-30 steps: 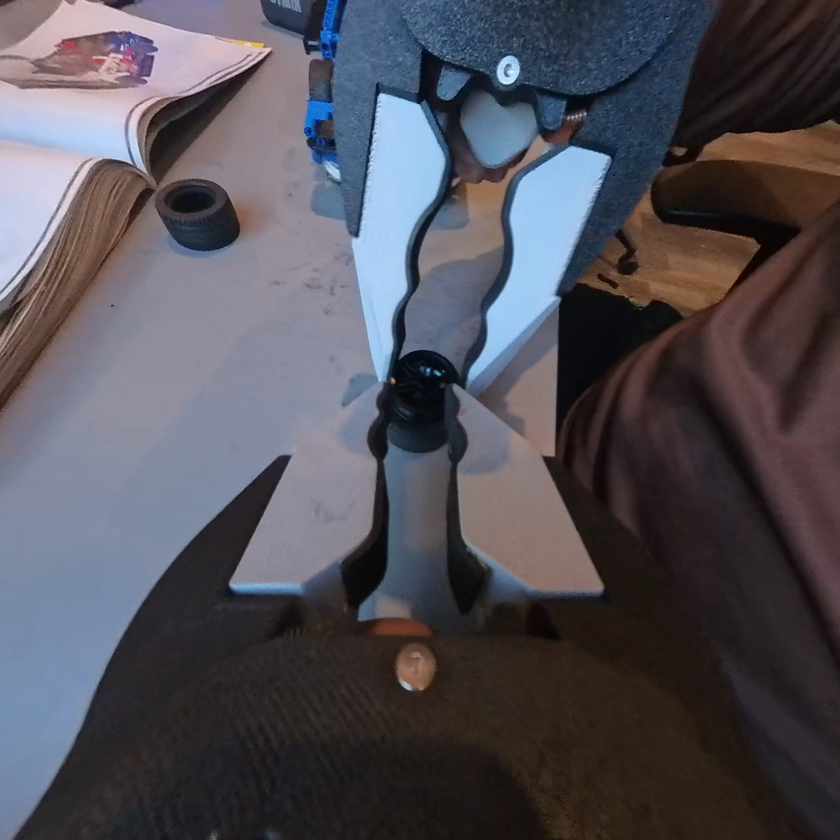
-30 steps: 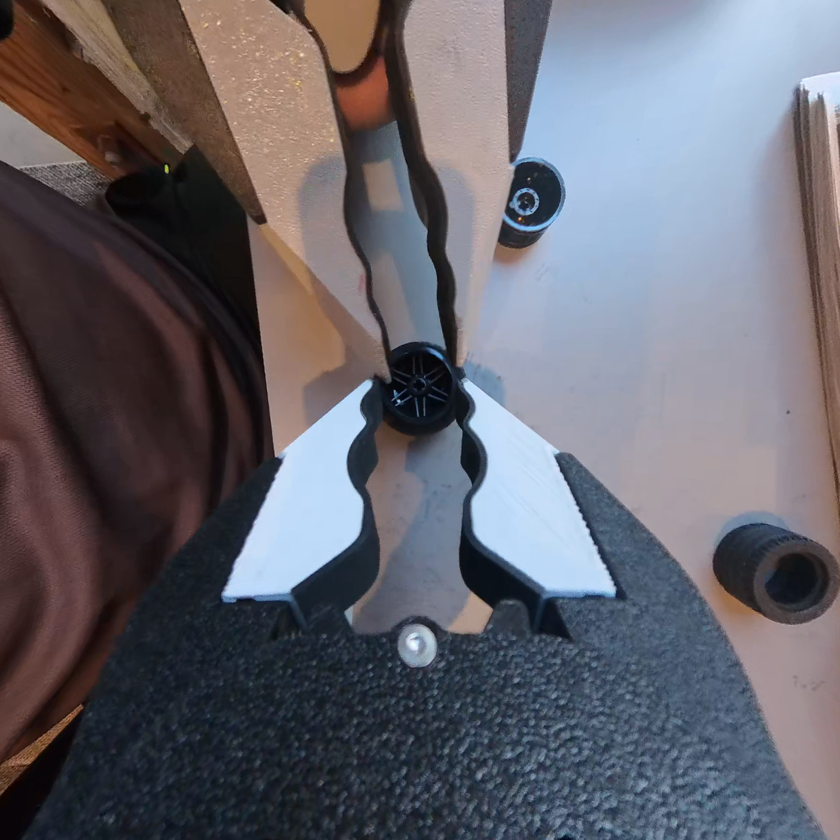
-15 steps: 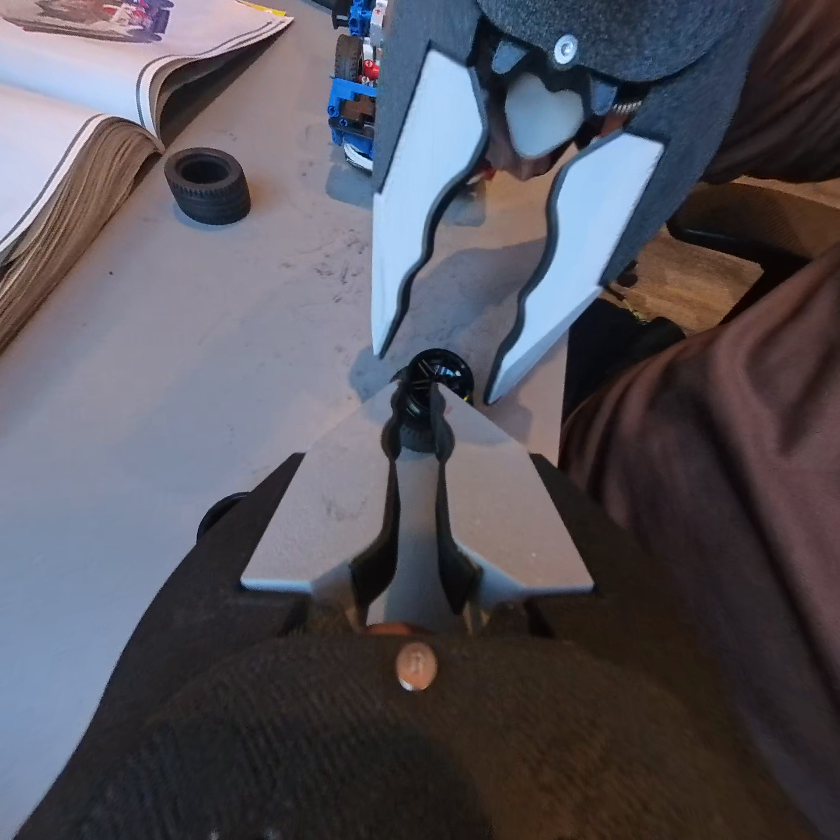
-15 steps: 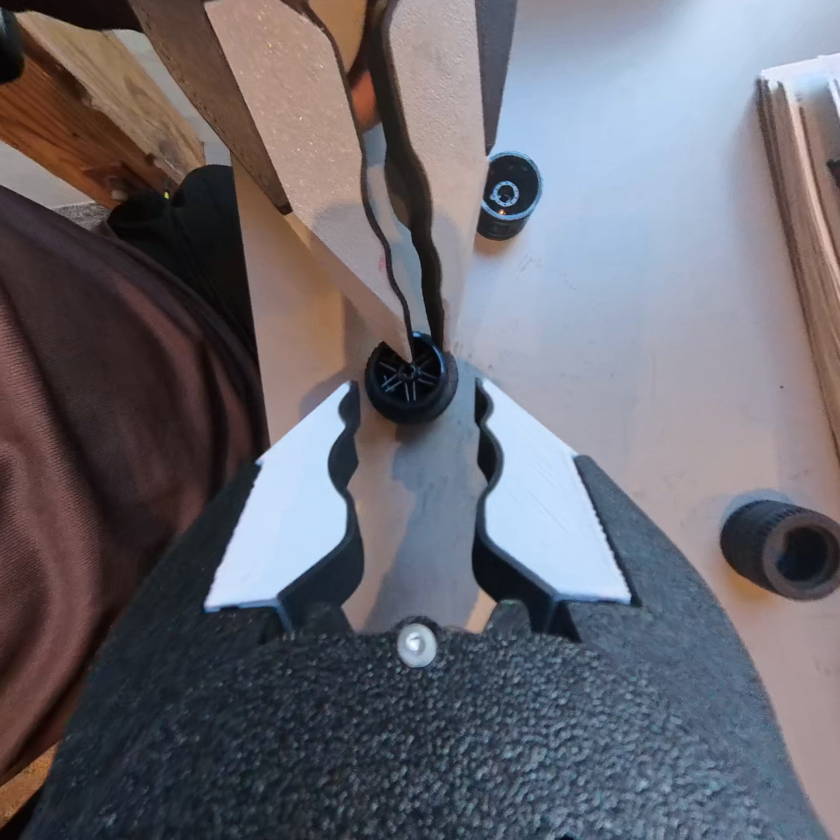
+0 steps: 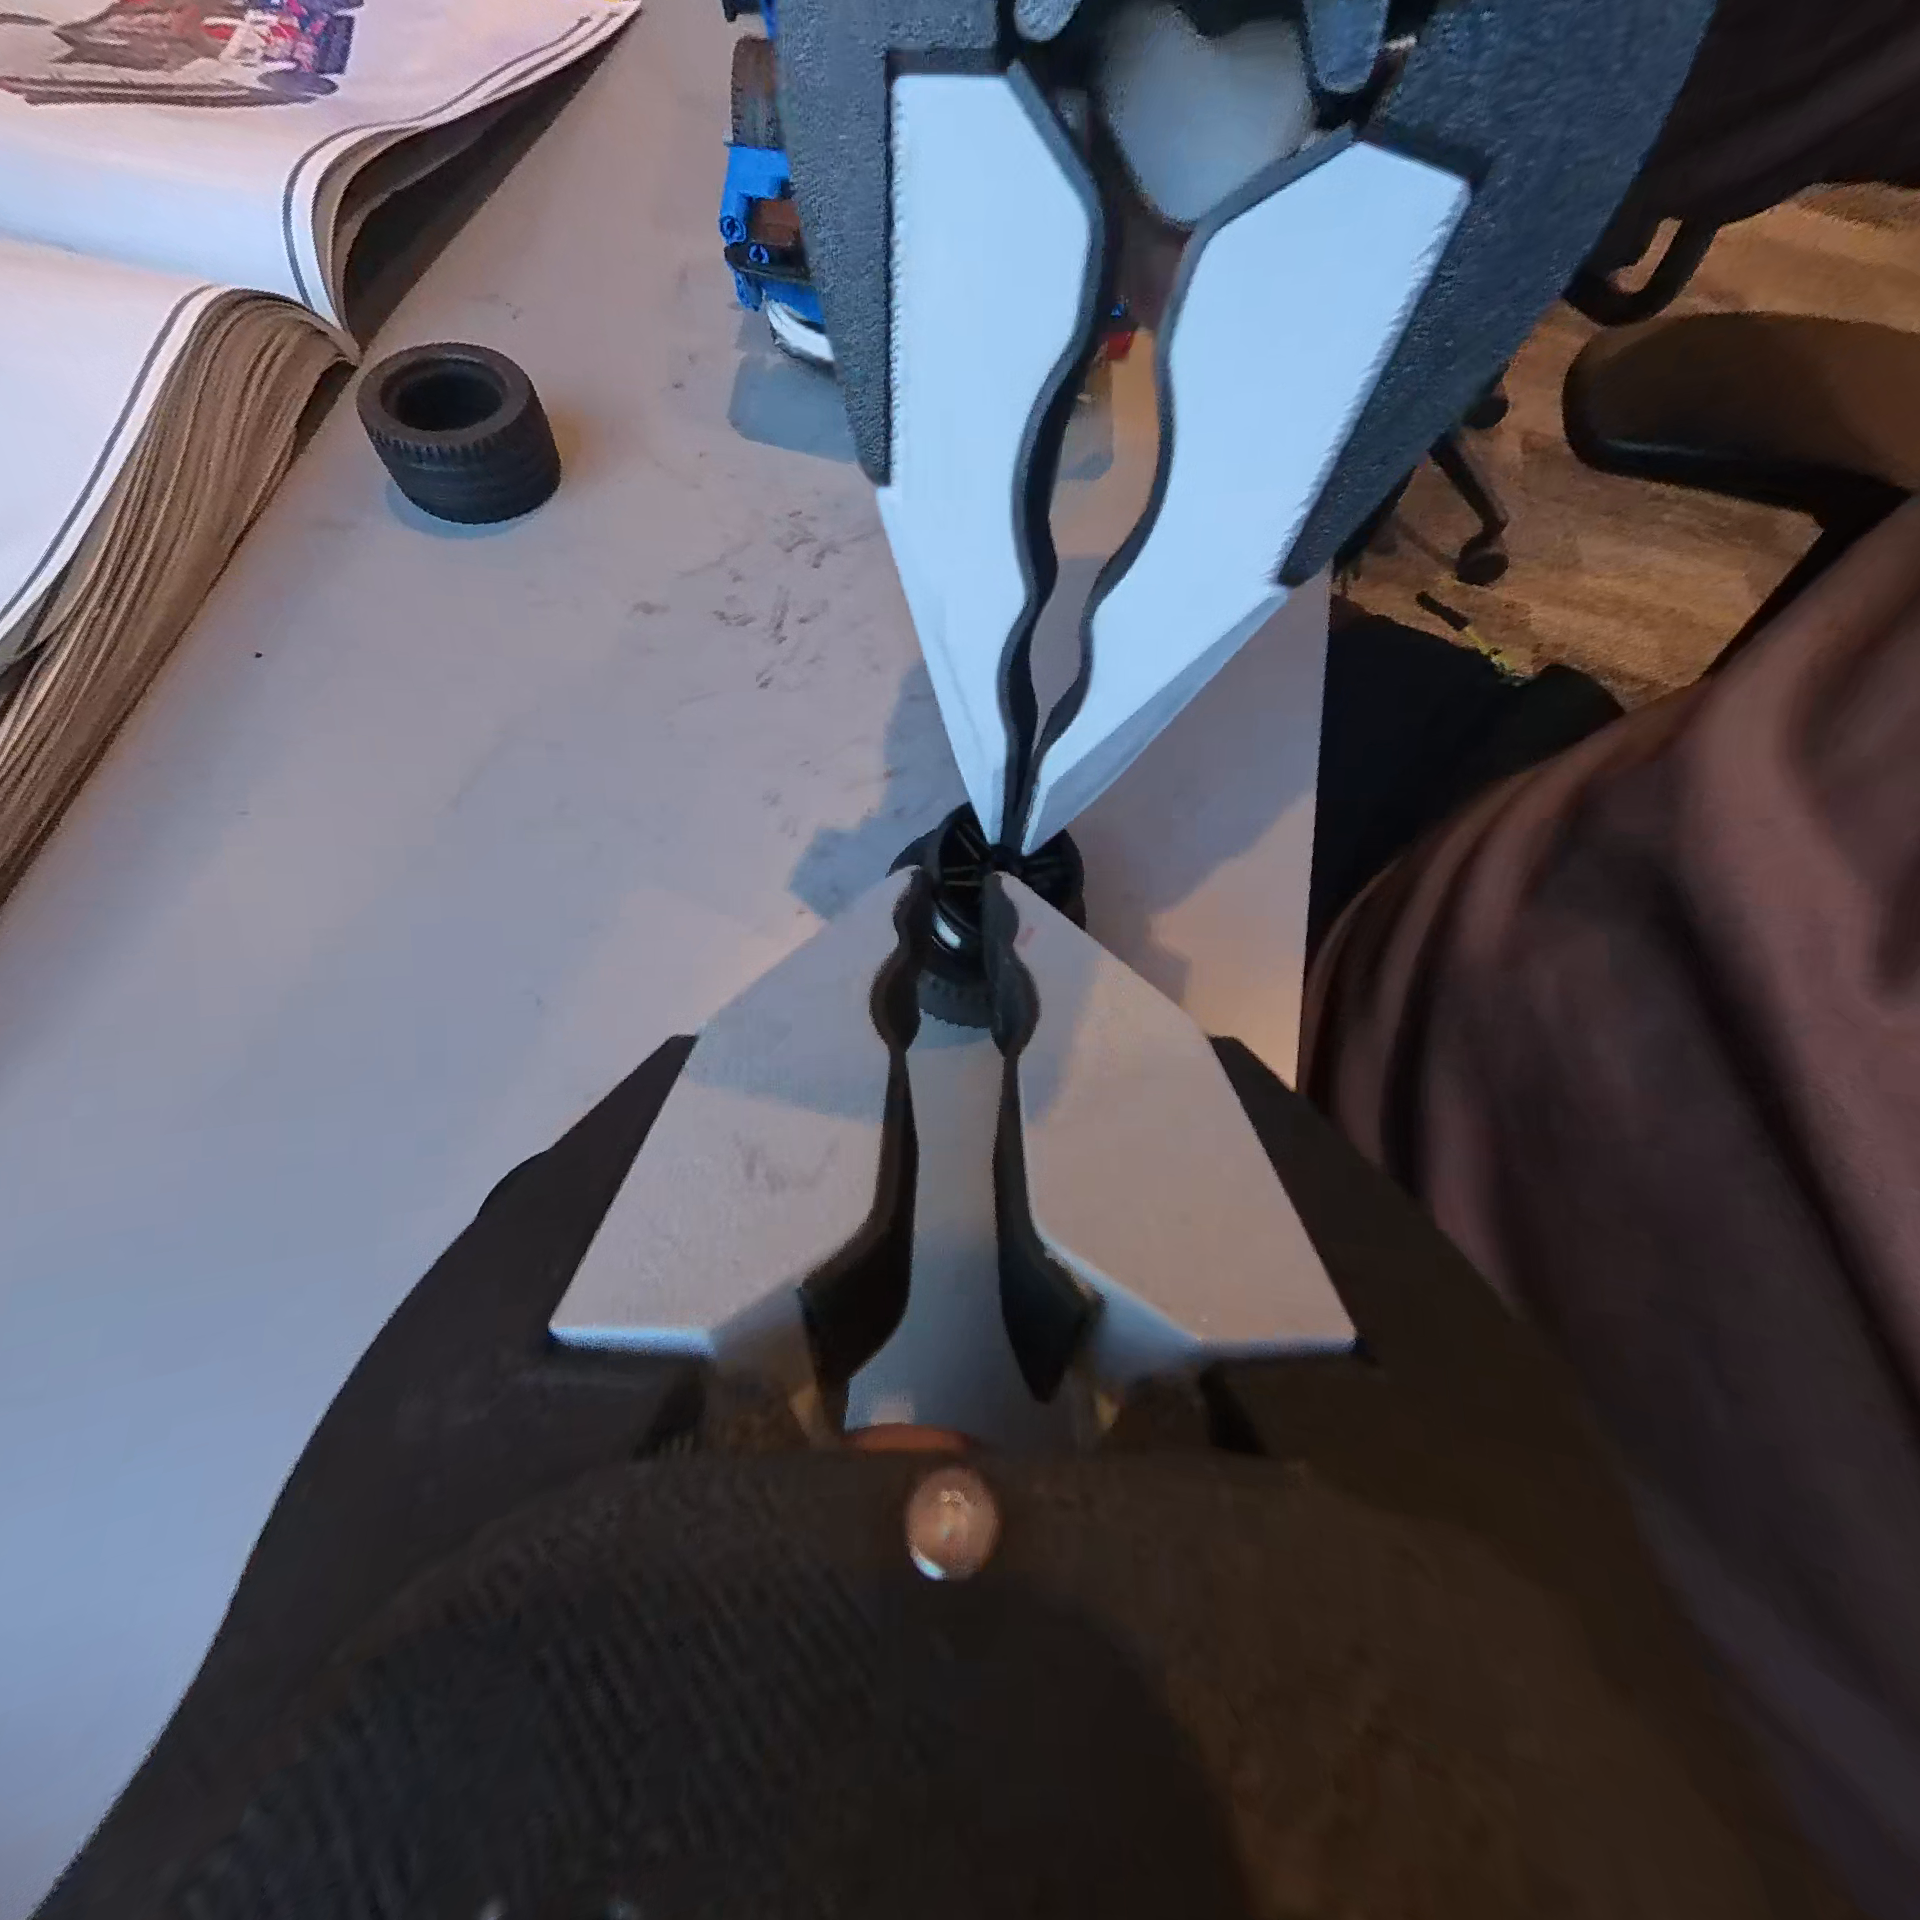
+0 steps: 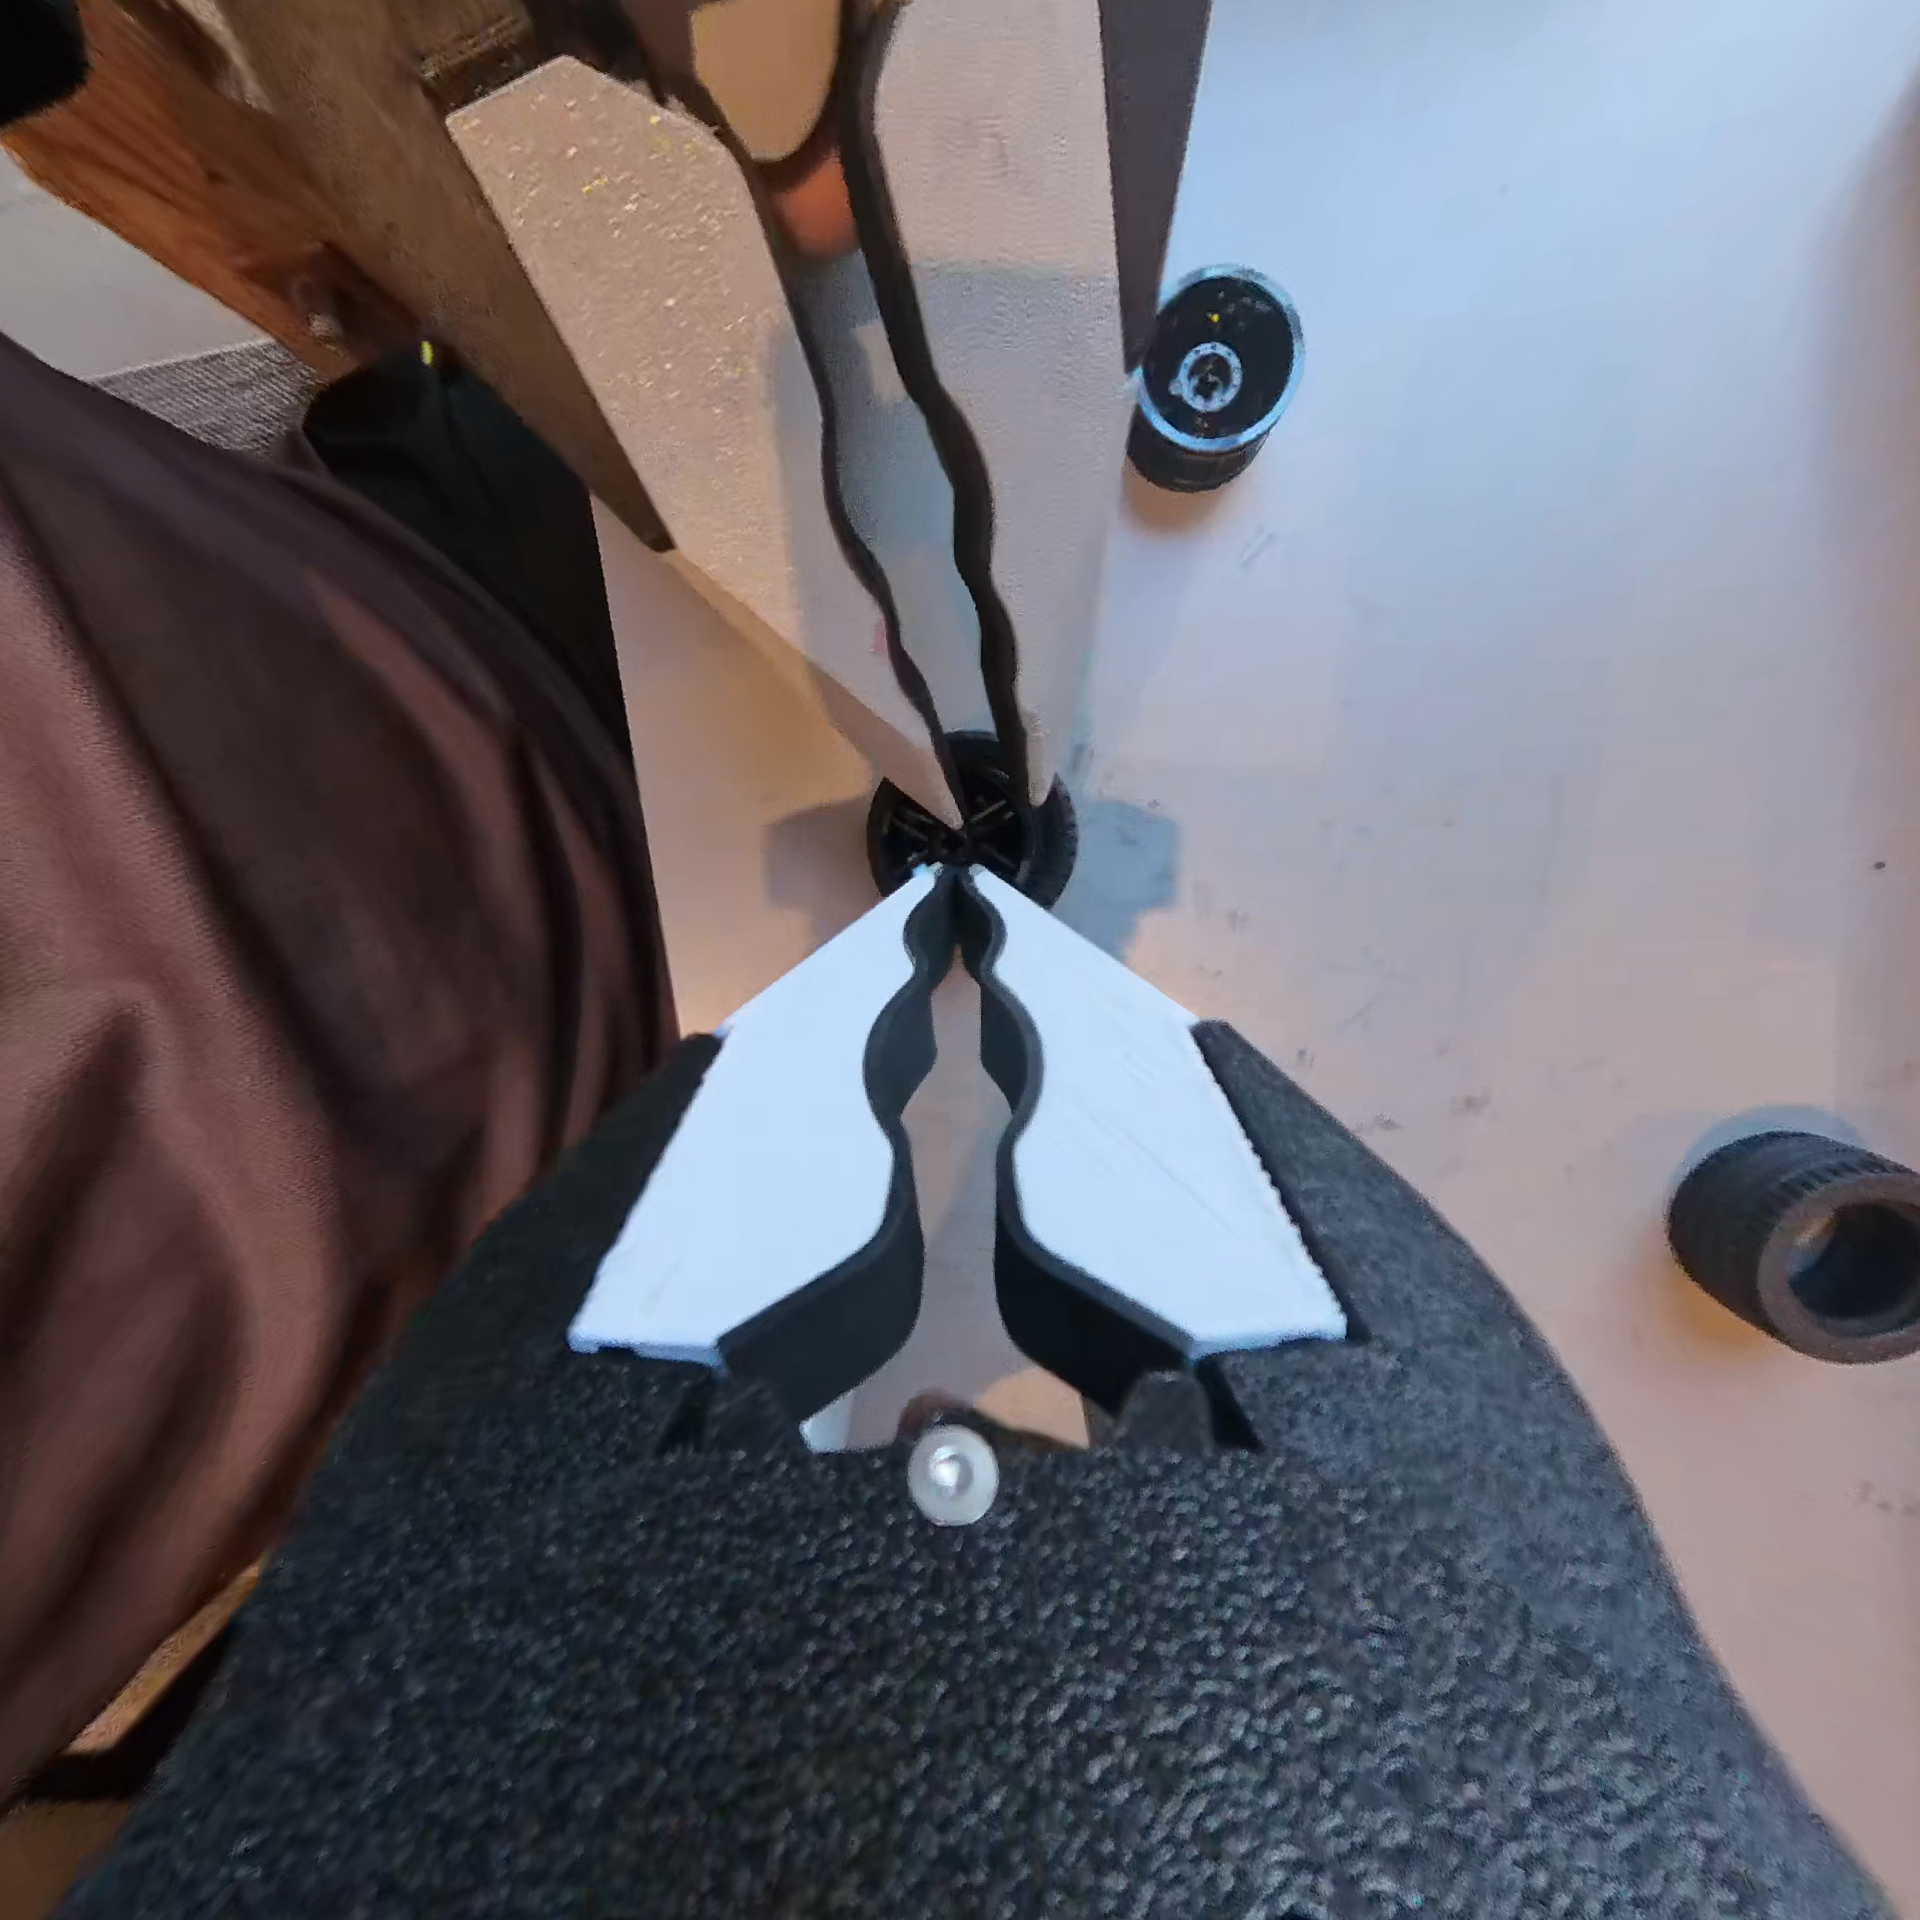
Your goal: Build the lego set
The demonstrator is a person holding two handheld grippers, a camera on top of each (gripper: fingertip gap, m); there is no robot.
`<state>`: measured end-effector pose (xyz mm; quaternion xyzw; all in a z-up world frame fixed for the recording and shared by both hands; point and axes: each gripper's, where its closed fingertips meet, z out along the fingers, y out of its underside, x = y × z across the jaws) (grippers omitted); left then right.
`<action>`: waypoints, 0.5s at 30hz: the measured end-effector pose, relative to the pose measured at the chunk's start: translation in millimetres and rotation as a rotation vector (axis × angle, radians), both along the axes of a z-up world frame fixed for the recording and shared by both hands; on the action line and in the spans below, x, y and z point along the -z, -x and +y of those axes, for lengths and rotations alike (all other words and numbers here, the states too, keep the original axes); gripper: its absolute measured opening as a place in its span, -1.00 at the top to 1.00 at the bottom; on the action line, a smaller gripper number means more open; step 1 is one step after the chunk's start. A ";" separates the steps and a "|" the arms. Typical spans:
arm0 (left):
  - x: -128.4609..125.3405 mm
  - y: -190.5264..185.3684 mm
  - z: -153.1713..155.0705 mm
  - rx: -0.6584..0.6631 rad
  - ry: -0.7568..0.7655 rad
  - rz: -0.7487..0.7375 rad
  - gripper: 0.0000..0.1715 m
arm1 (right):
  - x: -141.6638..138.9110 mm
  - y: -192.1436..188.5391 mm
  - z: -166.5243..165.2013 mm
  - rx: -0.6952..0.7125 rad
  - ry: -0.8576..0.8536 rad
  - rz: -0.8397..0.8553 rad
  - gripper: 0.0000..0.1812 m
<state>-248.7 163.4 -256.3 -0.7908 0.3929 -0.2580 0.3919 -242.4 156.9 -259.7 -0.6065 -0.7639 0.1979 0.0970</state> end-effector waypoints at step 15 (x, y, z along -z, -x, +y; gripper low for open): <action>2.9 10.0 4.2 -0.057 -0.077 0.038 1.00 | 5.1 -0.8 1.3 0.066 0.148 -0.061 1.00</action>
